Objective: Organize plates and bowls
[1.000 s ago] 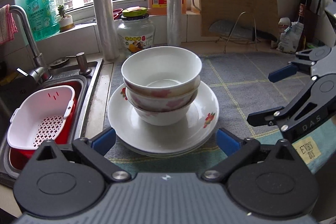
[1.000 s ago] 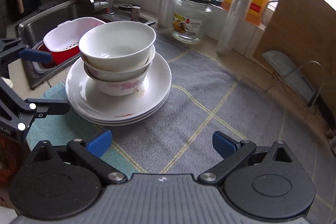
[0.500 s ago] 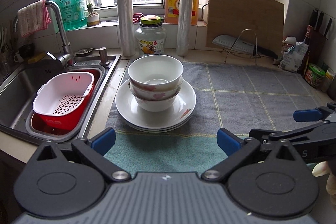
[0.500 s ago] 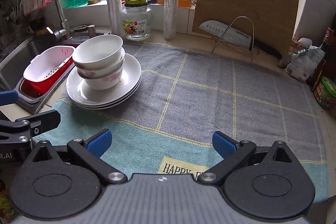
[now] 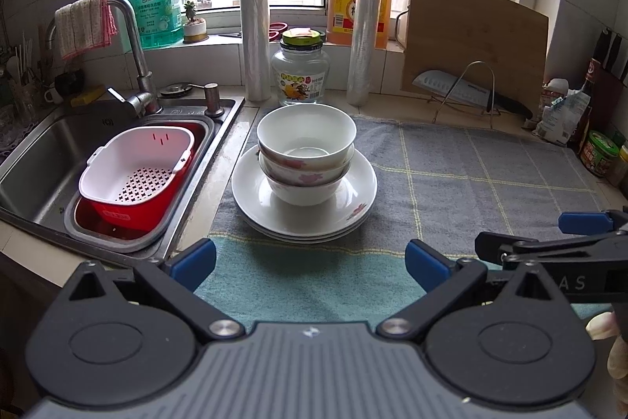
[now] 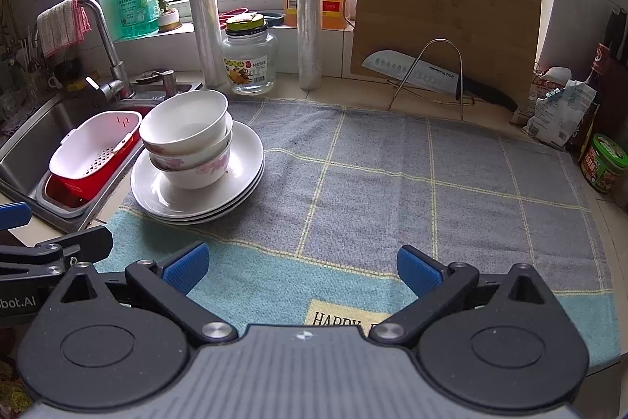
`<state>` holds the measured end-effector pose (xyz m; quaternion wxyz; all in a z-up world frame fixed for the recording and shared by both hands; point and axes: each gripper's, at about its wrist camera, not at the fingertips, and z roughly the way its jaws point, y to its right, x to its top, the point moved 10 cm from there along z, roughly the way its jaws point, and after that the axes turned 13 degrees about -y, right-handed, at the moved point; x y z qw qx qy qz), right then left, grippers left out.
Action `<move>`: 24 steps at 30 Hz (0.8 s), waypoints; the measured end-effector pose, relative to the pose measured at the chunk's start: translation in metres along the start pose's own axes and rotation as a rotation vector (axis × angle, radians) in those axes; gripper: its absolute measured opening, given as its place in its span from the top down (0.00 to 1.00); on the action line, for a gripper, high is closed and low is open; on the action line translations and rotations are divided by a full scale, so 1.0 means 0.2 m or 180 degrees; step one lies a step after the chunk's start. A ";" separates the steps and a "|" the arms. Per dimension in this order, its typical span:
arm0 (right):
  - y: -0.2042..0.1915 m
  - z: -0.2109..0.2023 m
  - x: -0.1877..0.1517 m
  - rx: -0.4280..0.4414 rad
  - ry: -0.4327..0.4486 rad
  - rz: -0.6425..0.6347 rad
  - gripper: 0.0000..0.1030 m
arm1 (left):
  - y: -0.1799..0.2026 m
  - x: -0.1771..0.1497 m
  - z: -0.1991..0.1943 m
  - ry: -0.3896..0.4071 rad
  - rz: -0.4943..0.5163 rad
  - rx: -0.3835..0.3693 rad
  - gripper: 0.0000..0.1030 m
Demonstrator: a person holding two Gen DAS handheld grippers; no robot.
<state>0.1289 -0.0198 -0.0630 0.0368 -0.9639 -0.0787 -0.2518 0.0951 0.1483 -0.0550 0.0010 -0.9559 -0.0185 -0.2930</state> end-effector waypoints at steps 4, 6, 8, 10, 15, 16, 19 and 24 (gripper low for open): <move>0.00 -0.01 0.00 0.0007 0.0011 0.0011 0.00 | 0.00 0.00 -0.01 -0.0001 -0.0004 0.0018 0.01; 0.00 -0.01 0.01 0.0004 0.0024 0.0022 0.00 | 0.01 0.01 -0.02 0.0010 0.0004 0.0020 0.01; 0.01 -0.01 0.01 0.0001 0.0033 0.0028 0.00 | 0.01 0.01 -0.02 0.0013 0.0005 0.0026 0.01; 0.01 -0.01 0.01 -0.0007 0.0034 0.0033 0.00 | 0.01 0.01 -0.02 0.0005 0.0002 0.0028 0.01; 0.01 -0.03 0.01 -0.0014 0.0047 0.0047 0.00 | 0.00 0.01 -0.02 0.0001 -0.0005 0.0030 0.01; 0.01 -0.03 0.01 -0.0021 0.0056 0.0045 0.00 | 0.00 0.01 -0.02 -0.0001 -0.0008 0.0029 0.01; 0.01 -0.04 0.01 -0.0031 0.0065 0.0039 0.00 | 0.00 0.01 -0.03 -0.0003 -0.0013 0.0027 0.01; 0.01 -0.04 0.01 -0.0024 0.0072 0.0037 0.00 | 0.00 0.01 -0.04 -0.0003 -0.0032 0.0041 0.01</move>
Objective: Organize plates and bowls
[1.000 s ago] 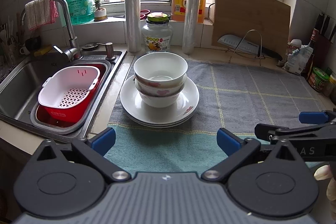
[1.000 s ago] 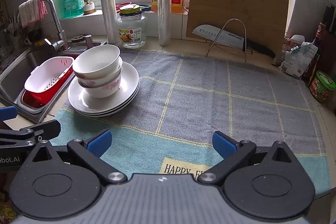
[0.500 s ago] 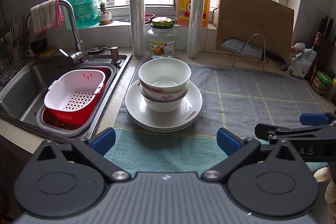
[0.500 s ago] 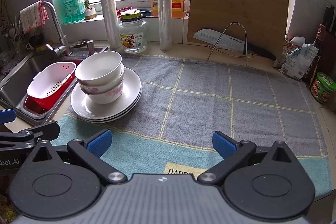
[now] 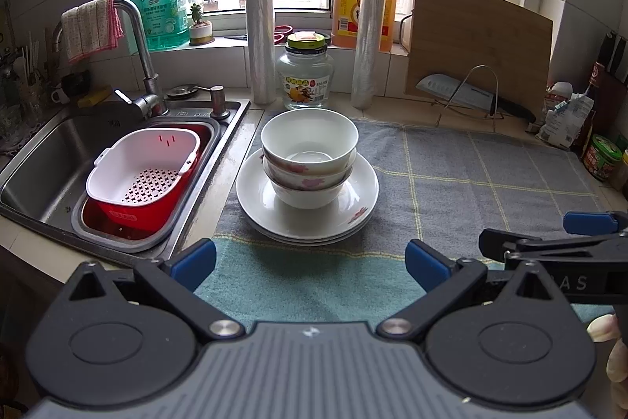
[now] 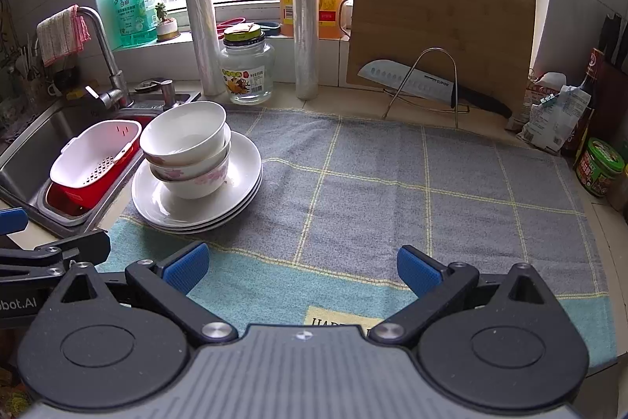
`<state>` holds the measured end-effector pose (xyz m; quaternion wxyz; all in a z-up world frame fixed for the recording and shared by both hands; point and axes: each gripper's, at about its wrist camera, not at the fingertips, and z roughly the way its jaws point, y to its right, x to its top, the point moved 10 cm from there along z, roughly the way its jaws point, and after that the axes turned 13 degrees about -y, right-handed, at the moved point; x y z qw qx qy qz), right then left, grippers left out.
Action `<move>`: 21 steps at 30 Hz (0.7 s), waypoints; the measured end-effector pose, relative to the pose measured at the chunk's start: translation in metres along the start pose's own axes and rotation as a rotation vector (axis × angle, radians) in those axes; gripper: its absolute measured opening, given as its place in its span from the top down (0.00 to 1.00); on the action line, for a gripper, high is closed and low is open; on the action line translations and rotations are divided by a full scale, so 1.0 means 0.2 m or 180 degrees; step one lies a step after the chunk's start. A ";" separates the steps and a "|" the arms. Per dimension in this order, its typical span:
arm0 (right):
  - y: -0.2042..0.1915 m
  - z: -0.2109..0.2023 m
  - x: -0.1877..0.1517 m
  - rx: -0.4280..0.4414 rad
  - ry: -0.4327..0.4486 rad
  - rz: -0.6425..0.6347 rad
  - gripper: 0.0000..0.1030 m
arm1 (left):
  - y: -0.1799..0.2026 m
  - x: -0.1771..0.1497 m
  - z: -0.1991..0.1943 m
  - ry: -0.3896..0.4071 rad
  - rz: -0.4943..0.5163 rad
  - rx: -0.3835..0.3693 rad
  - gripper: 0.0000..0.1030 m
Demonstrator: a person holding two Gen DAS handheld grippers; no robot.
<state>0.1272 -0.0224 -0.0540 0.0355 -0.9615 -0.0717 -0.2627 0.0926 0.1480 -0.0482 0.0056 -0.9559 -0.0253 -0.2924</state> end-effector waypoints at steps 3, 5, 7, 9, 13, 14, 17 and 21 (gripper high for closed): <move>0.00 0.00 0.00 -0.0012 0.0005 0.0000 0.00 | 0.00 0.00 0.00 -0.0007 -0.0011 0.0000 0.01; 0.00 0.00 0.00 -0.0013 -0.0002 0.0006 0.00 | 0.01 0.00 0.00 -0.0014 -0.0017 0.0003 0.01; 0.00 0.00 -0.01 -0.0013 -0.0001 0.0009 0.00 | 0.01 0.00 0.00 -0.0016 -0.0018 -0.0006 0.01; 0.01 -0.01 -0.01 -0.0020 -0.0001 0.0010 0.00 | 0.01 0.00 0.00 -0.0020 -0.0021 -0.0008 0.01; 0.01 -0.01 0.00 -0.0046 0.0003 0.0006 0.00 | 0.01 0.00 0.00 -0.0029 -0.0021 -0.0010 0.01; 0.01 -0.01 -0.01 -0.0048 0.0005 0.0010 0.00 | 0.02 0.00 0.00 -0.0028 -0.0022 -0.0011 0.01; 0.01 -0.01 0.00 -0.0042 0.0006 0.0010 0.00 | 0.01 0.00 0.00 -0.0027 -0.0020 -0.0006 0.01; 0.01 -0.01 0.00 -0.0042 0.0007 0.0009 0.00 | 0.01 0.00 0.00 -0.0027 -0.0030 0.0003 0.01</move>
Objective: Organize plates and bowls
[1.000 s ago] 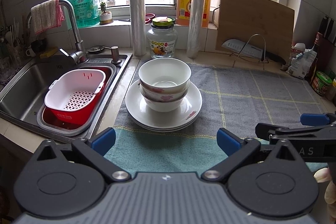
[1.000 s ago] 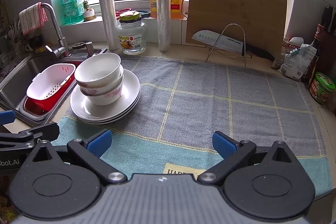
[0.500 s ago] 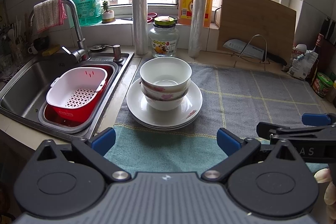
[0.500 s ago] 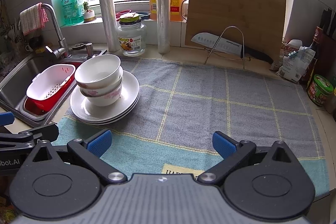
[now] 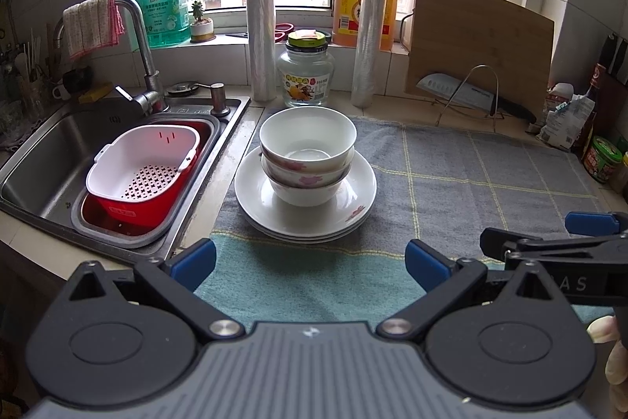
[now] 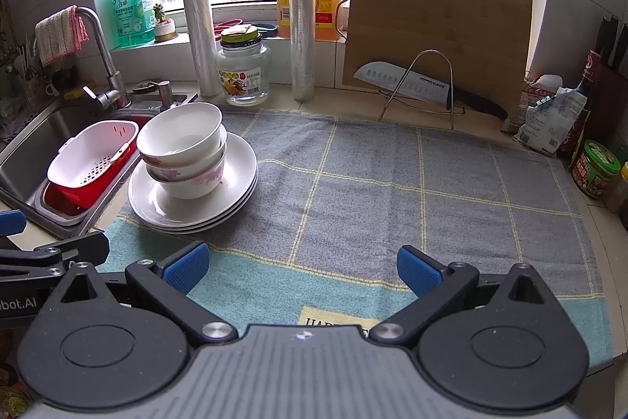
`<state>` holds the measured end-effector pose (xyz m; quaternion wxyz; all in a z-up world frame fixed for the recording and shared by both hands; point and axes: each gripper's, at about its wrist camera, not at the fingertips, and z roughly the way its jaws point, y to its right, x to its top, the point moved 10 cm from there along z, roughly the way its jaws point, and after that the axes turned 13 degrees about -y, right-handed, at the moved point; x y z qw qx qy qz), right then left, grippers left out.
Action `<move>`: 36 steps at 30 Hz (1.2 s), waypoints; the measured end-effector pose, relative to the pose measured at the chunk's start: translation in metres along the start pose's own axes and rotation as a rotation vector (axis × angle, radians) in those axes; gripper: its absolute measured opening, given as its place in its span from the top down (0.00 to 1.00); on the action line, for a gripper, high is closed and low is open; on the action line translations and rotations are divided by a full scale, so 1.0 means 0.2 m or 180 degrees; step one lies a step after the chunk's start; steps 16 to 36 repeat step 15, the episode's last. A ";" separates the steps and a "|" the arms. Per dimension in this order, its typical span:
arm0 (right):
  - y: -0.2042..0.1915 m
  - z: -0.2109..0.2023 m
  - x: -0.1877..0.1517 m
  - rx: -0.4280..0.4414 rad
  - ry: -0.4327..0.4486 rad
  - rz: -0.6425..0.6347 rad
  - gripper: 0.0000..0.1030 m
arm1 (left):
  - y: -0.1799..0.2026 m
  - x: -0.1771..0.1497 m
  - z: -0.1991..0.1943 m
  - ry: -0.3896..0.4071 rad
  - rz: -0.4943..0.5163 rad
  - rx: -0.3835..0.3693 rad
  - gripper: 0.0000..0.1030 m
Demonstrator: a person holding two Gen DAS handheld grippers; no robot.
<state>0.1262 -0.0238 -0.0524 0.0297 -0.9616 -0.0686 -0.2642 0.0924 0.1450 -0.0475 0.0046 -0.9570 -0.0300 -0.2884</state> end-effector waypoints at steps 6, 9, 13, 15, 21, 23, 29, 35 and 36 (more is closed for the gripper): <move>0.00 0.00 0.00 -0.0010 0.0002 -0.0002 0.00 | 0.00 0.00 0.00 -0.0003 0.0000 -0.0002 0.01; 0.00 0.00 0.00 -0.0012 0.0003 -0.0001 0.00 | 0.00 0.00 0.00 -0.0002 0.0002 0.0001 0.01; 0.01 0.00 0.01 -0.0017 0.0006 -0.0001 0.00 | 0.00 0.00 0.00 -0.0003 0.0000 -0.0003 0.01; 0.02 0.00 0.01 -0.0021 0.0004 -0.0008 0.00 | 0.00 0.00 0.00 -0.0012 -0.0005 -0.0005 0.01; 0.02 0.00 0.01 -0.0021 0.0004 -0.0008 0.00 | 0.00 0.00 0.00 -0.0012 -0.0005 -0.0005 0.01; 0.02 0.00 0.01 -0.0021 0.0004 -0.0008 0.00 | 0.00 0.00 0.00 -0.0012 -0.0005 -0.0005 0.01; 0.02 0.00 0.01 -0.0021 0.0004 -0.0008 0.00 | 0.00 0.00 0.00 -0.0012 -0.0005 -0.0005 0.01; 0.02 0.00 0.01 -0.0021 0.0004 -0.0008 0.00 | 0.00 0.00 0.00 -0.0012 -0.0005 -0.0005 0.01; 0.02 0.00 0.01 -0.0021 0.0004 -0.0008 0.00 | 0.00 0.00 0.00 -0.0012 -0.0005 -0.0005 0.01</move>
